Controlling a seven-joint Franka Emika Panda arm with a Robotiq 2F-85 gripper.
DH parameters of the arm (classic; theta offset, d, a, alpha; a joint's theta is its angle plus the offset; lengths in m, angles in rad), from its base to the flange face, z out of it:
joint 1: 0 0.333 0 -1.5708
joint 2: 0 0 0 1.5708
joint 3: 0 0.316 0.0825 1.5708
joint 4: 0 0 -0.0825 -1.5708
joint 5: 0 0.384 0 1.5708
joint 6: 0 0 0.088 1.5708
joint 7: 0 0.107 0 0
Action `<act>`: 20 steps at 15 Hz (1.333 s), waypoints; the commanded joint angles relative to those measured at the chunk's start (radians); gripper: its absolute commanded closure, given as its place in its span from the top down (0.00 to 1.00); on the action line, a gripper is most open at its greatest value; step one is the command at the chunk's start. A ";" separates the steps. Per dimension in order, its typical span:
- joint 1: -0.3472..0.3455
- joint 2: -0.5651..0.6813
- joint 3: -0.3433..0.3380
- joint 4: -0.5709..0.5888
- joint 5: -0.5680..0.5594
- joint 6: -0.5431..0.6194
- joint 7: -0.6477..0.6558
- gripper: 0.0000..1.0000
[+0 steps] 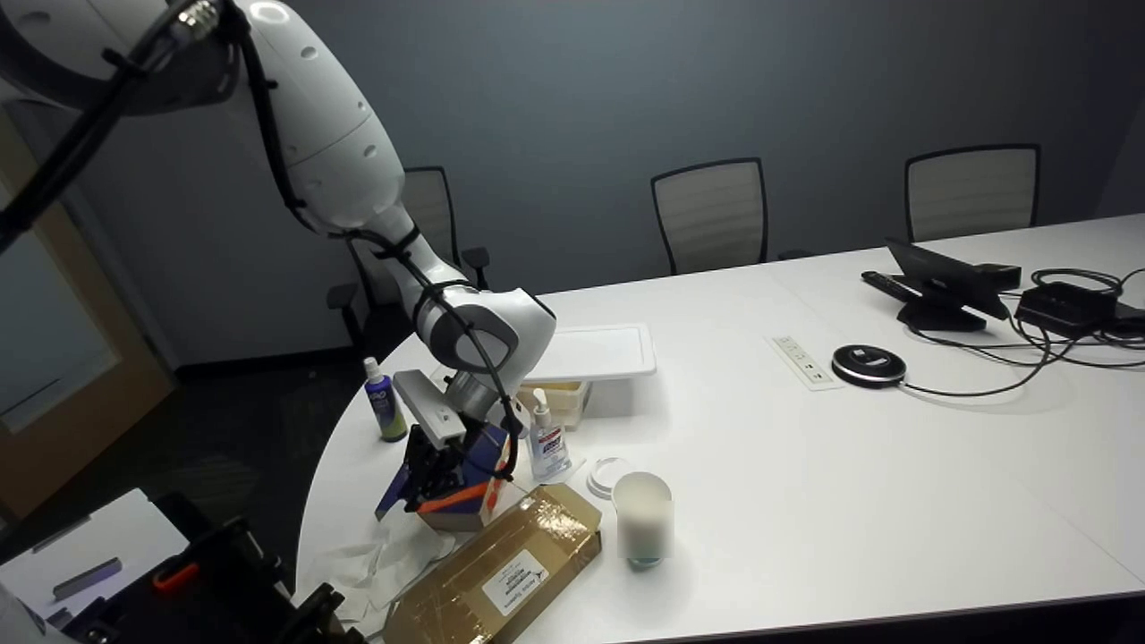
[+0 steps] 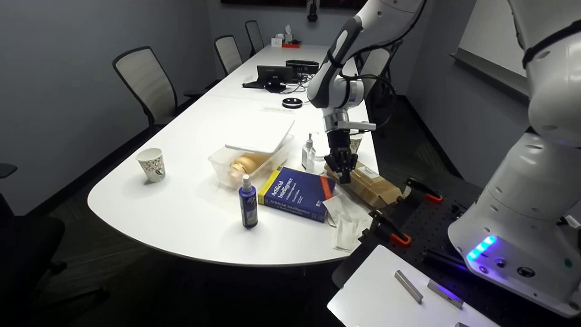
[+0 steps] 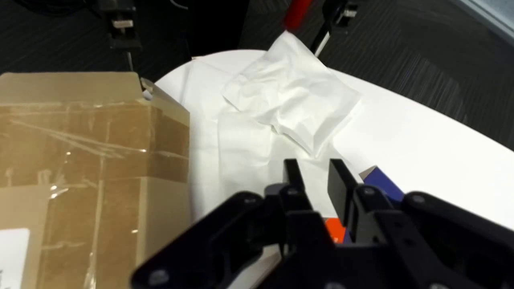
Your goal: Use the cloth to wipe the book
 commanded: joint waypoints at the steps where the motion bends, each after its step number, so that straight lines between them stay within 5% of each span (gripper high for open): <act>1: 0.025 -0.087 -0.019 -0.108 0.023 0.118 0.073 0.57; 7: 0.059 -0.200 -0.034 -0.192 -0.012 0.168 0.155 0.99; 20: 0.141 -0.533 -0.056 -0.232 -0.170 0.206 0.263 1.00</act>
